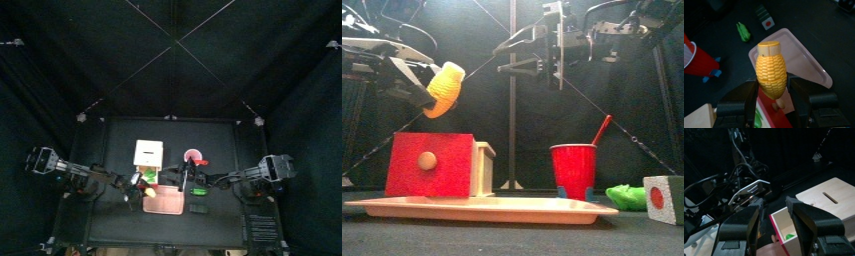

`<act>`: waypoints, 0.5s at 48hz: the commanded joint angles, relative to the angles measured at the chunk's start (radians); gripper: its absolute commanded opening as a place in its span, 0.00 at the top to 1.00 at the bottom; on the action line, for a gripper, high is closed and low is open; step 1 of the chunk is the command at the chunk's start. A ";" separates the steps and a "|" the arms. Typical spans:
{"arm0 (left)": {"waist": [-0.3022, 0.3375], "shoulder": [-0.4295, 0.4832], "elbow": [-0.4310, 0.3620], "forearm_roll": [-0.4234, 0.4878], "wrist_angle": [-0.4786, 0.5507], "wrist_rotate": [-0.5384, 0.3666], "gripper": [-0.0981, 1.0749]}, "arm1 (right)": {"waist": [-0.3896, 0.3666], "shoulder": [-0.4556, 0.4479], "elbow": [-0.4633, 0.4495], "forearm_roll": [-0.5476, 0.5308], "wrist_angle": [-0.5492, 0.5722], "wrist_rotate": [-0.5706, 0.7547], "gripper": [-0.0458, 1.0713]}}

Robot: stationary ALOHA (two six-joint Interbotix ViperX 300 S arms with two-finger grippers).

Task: Drop corn on plate

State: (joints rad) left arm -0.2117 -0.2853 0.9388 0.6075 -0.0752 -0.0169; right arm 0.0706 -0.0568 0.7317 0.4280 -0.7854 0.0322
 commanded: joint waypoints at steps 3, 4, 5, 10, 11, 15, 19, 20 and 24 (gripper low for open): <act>-0.021 0.081 -0.089 0.012 0.038 -0.003 0.38 | -0.002 -0.035 -0.008 0.002 -0.009 -0.002 0.25; -0.021 0.098 -0.095 0.012 0.041 -0.003 0.38 | -0.002 -0.034 -0.008 0.002 -0.011 -0.002 0.25; -0.020 0.112 -0.103 0.012 0.046 -0.003 0.38 | -0.002 -0.035 -0.008 0.002 -0.009 -0.002 0.25; -0.018 0.187 -0.141 0.008 0.060 -0.003 0.36 | -0.002 -0.034 -0.006 0.000 -0.009 -0.002 0.25; -0.018 0.207 -0.152 0.008 0.066 -0.003 0.35 | -0.003 -0.035 -0.003 0.002 -0.009 -0.002 0.25; -0.018 0.259 -0.178 0.006 0.091 -0.003 0.32 | -0.003 -0.035 0.002 0.005 -0.009 -0.002 0.25; -0.020 0.296 -0.201 0.006 0.117 -0.003 0.28 | -0.003 -0.035 0.006 0.005 -0.009 -0.002 0.25; -0.018 0.304 -0.207 0.006 0.123 -0.003 0.27 | -0.003 -0.035 0.008 0.006 -0.009 -0.002 0.25; -0.020 0.328 -0.227 0.006 0.153 -0.003 0.22 | -0.003 -0.035 0.009 0.006 -0.009 -0.002 0.25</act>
State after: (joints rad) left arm -0.2316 0.0291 0.7532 0.6151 0.0583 -0.0199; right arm 0.0690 -0.0568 0.7486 0.4326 -0.7854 0.0322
